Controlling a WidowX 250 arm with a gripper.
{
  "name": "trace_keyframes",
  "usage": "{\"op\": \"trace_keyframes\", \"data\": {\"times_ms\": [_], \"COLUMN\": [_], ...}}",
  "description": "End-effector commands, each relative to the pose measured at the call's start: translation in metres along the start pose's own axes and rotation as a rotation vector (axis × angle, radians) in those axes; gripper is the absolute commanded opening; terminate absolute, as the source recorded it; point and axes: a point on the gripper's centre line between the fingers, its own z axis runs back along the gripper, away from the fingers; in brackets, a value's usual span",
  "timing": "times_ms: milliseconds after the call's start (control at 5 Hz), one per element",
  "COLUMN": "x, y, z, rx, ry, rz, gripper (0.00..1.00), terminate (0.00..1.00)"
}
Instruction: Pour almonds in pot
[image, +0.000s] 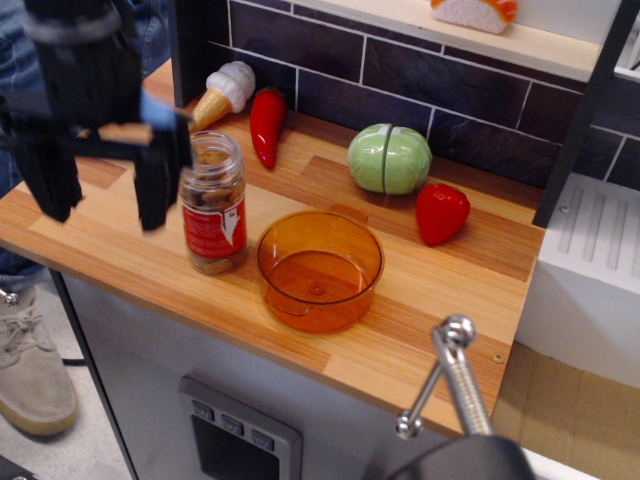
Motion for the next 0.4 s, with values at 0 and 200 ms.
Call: {"op": "trace_keyframes", "data": {"times_ms": [0, 200], "x": [0.027, 0.05], "y": [0.027, 0.045], "z": [0.02, 0.017], "rx": [-0.236, -0.308], "ry": [0.033, 0.09], "rz": [0.22, 0.42], "gripper": [1.0, 1.0], "terminate": [0.0, 0.0]}}
